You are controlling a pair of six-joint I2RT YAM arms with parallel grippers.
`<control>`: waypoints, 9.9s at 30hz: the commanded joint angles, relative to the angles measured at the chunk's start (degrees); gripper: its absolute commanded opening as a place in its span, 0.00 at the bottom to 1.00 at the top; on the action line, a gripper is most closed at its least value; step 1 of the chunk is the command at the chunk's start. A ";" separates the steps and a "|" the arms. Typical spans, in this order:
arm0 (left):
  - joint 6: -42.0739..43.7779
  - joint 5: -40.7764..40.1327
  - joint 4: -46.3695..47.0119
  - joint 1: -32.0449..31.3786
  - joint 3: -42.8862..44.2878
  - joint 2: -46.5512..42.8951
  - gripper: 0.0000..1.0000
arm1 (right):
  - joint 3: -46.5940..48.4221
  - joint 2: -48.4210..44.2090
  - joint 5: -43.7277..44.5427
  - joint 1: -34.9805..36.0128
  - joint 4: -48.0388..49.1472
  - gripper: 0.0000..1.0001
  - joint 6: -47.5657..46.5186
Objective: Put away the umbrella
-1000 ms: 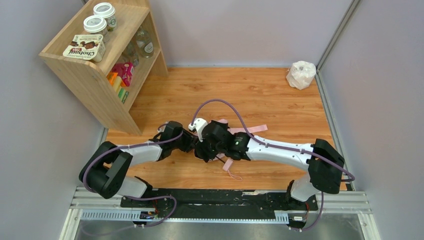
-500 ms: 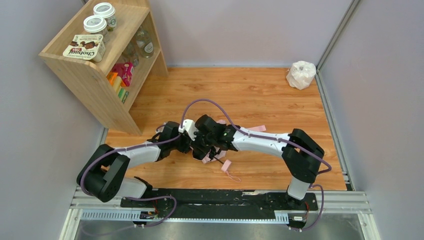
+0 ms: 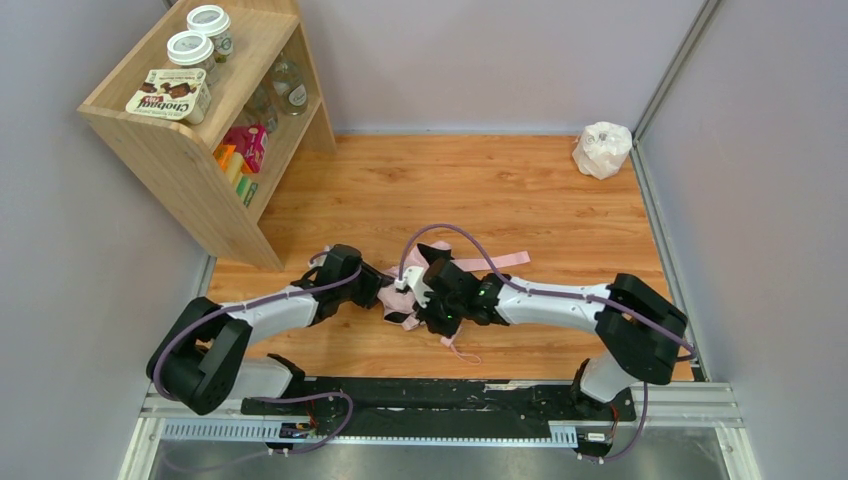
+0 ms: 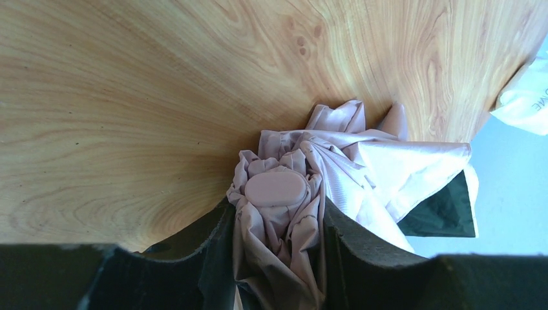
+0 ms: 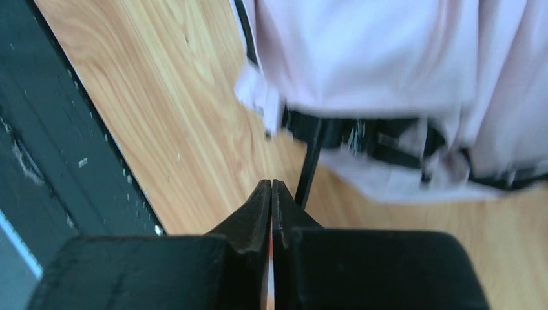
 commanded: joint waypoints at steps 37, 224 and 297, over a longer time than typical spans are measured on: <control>5.51 10.16 8.79 4.66 -5.38 -2.69 0.00 | 22.08 12.50 -13.35 0.04 -4.94 0.00 -25.80; 8.75 0.32 3.18 -3.51 -0.81 -1.63 0.63 | -1.11 13.75 5.00 -4.16 11.75 0.00 7.94; 3.75 1.20 0.19 -4.04 0.07 10.23 0.00 | 15.05 2.93 8.81 -5.33 -2.57 0.94 -0.47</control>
